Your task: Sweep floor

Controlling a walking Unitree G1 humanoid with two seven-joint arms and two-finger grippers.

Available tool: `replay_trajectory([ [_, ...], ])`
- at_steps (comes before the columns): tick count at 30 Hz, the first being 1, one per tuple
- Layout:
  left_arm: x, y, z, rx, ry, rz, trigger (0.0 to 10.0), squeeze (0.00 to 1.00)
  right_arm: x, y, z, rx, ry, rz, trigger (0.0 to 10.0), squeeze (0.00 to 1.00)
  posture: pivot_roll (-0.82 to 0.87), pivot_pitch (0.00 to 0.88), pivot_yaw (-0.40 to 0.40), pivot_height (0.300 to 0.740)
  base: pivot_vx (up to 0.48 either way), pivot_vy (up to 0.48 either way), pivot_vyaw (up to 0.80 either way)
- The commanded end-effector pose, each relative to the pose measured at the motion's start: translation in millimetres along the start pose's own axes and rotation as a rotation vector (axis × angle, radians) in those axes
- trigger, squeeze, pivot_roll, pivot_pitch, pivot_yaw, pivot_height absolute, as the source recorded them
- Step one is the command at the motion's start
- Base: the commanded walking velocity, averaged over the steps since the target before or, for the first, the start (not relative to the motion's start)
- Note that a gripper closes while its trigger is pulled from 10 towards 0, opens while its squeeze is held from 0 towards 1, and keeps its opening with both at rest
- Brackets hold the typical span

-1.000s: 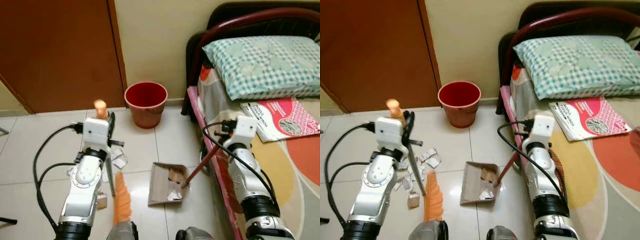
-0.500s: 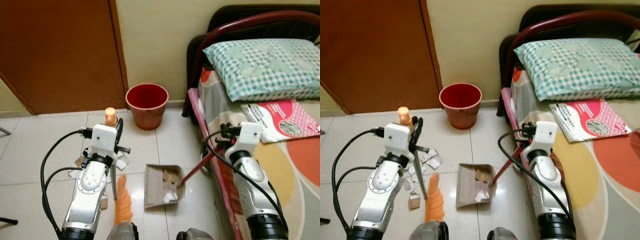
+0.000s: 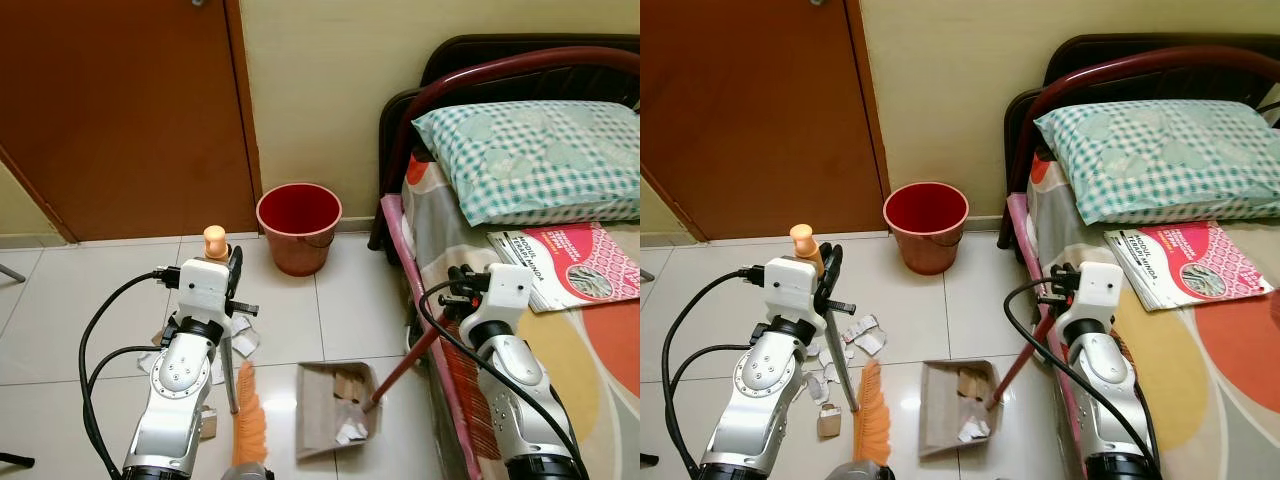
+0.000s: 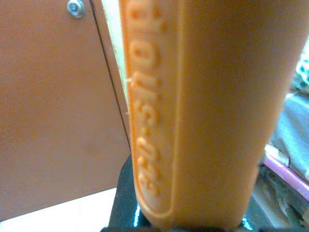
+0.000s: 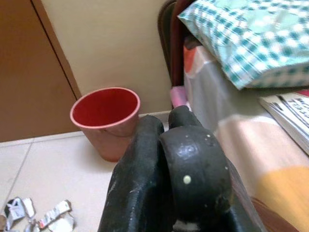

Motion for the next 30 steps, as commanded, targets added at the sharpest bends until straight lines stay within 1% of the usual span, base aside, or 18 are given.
replay_trajectory([
  [1,-2.2,8.9,3.4,-0.042,-0.006,-0.023,10.0,0.00,4.0,19.0,4.6,-0.067,0.015,0.001,10.0,0.00,0.00,0.000,-0.013,0.740,0.337,0.000,0.00],
  [5,0.7,7.3,1.9,-0.036,0.001,-0.020,10.0,0.00,3.7,23.5,8.8,-0.077,0.019,-0.001,10.0,0.00,0.00,0.000,-0.010,0.740,0.341,0.000,0.00],
  [8,1.4,8.8,4.0,-0.040,0.003,-0.019,10.0,0.00,4.5,26.1,10.9,-0.084,0.023,-0.003,10.0,0.00,0.00,0.000,-0.009,0.740,0.354,0.000,0.00],
  [21,-1.2,11.3,6.9,-0.049,-0.007,-0.024,10.0,0.00,4.2,25.7,10.4,-0.082,0.022,-0.007,10.0,0.00,-0.01,0.000,-0.004,0.740,0.384,0.000,0.00],
  [30,-0.5,12.0,8.8,-0.052,-0.002,-0.030,10.0,0.00,5.3,27.1,13.2,-0.083,0.029,-0.013,10.0,0.00,-0.01,0.000,-0.008,0.740,0.388,0.027,0.00],
])
Point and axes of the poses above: a point about 5 cm out from each wrist's last joint towards the gripper, its own z axis pointing out of the wrist towards the gripper, its own y axis along the axis of the wrist's last joint, x = y × z, the point moved 2 cm from there along z, pointing out of the wrist towards the gripper
